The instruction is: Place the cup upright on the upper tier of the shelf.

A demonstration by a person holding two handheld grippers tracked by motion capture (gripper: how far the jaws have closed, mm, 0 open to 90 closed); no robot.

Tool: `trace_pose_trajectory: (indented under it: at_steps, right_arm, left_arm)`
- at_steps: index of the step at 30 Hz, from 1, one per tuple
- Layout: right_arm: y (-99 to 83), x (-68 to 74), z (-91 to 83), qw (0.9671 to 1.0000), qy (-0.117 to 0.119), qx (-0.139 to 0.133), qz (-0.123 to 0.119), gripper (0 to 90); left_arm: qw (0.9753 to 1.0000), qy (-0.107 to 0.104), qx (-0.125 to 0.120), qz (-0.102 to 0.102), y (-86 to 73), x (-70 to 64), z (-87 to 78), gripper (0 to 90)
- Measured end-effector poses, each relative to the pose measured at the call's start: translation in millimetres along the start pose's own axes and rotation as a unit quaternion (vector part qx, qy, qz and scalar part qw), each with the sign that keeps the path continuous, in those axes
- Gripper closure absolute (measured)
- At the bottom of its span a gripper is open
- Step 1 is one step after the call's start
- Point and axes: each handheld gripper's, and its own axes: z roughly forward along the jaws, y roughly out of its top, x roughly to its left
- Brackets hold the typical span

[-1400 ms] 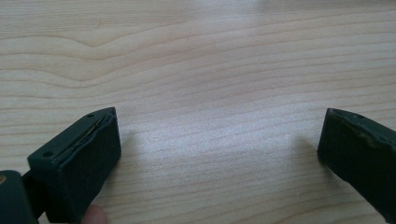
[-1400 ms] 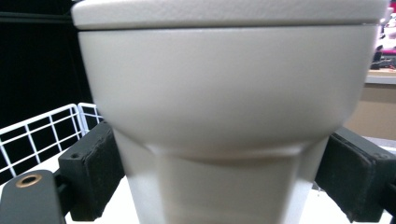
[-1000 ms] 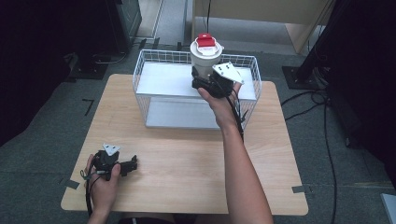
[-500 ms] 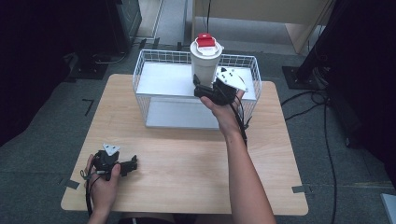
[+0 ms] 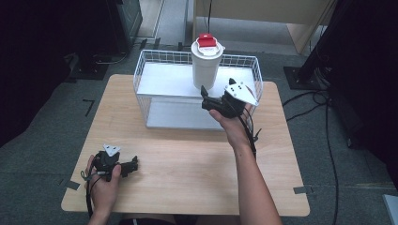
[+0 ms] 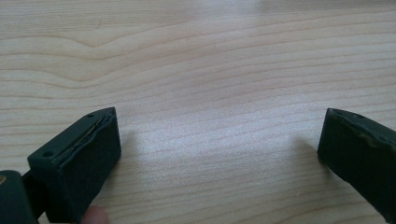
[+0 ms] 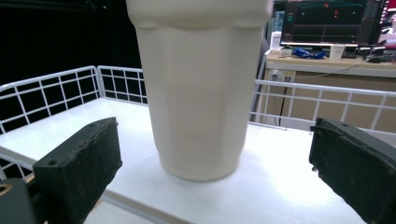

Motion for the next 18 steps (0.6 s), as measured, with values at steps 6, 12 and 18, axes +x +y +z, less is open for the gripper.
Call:
trace_pose_trajectory:
  at_steps: [6, 12, 18]
  right_arm:
    - [-8.5, -4.8, -14.0, 1.0000, -0.003, -0.002, 0.009, 2.1]
    - [-16.0, -8.8, -27.4, 0.9999, -0.001, -0.005, 0.011, 2.2]
    - [-25.1, -11.5, -41.5, 1.0000, -0.003, 0.001, 0.002, 2.2]
  left_arm:
    - [1.0000, 0.000, 0.001, 0.000, 0.0, 0.0, -0.1, 0.0]
    - [1.0000, 0.000, 0.001, 0.000, 0.0, 0.0, -0.1, 0.0]
    - [1.0000, 0.000, 0.000, 0.000, 0.0, 0.0, 0.0, 0.0]
